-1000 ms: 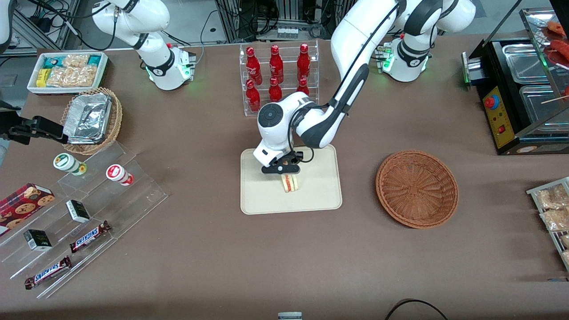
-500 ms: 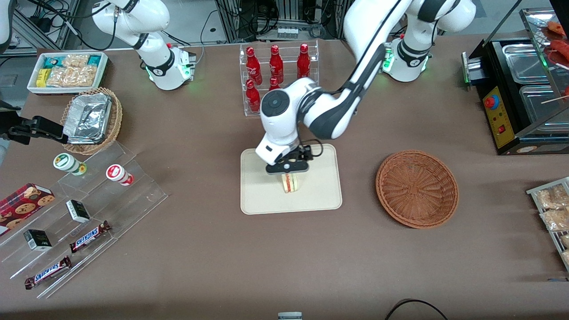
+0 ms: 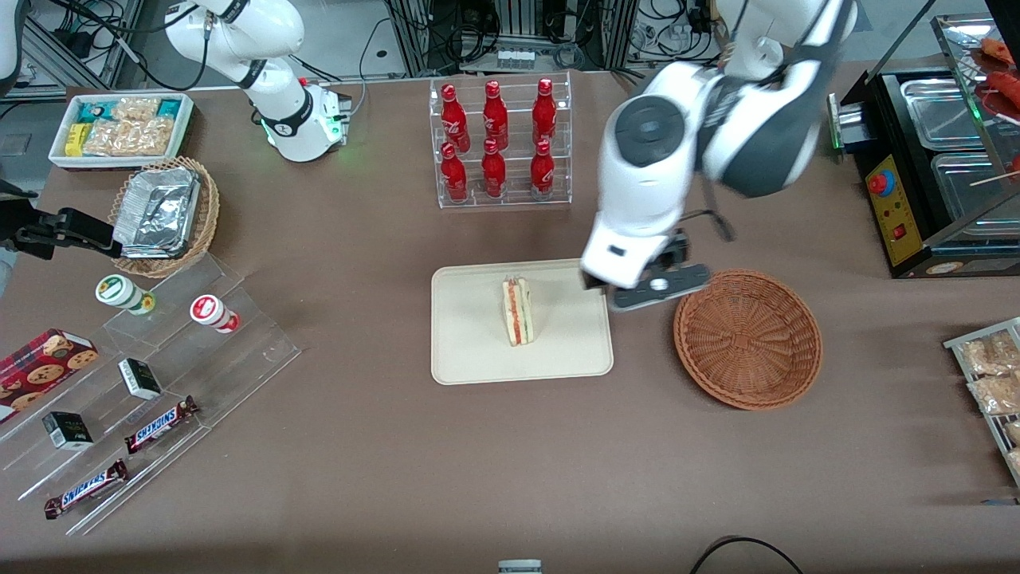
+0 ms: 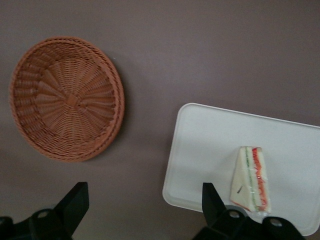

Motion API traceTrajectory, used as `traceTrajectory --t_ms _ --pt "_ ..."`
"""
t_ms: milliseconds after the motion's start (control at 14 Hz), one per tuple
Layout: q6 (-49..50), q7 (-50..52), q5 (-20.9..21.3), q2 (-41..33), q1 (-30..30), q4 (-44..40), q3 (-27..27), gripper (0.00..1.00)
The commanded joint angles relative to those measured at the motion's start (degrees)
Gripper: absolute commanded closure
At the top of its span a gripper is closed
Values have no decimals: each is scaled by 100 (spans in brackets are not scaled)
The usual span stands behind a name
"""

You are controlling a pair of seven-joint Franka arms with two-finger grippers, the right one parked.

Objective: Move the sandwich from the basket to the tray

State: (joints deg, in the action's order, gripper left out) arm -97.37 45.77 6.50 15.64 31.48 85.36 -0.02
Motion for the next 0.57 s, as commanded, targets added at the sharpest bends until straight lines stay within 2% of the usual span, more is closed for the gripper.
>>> traceTrajectory --t_ms 0,71,214,500 --pt "384 -567 -157 -919 -519 743 -59 0" --pt "377 -630 -166 -1227 -729 937 -51 0" --pt "517 -1495 -175 -1650 -1169 1192 -42 0" --pt "763 -2921 -429 -2046 -2073 1237 72 0"
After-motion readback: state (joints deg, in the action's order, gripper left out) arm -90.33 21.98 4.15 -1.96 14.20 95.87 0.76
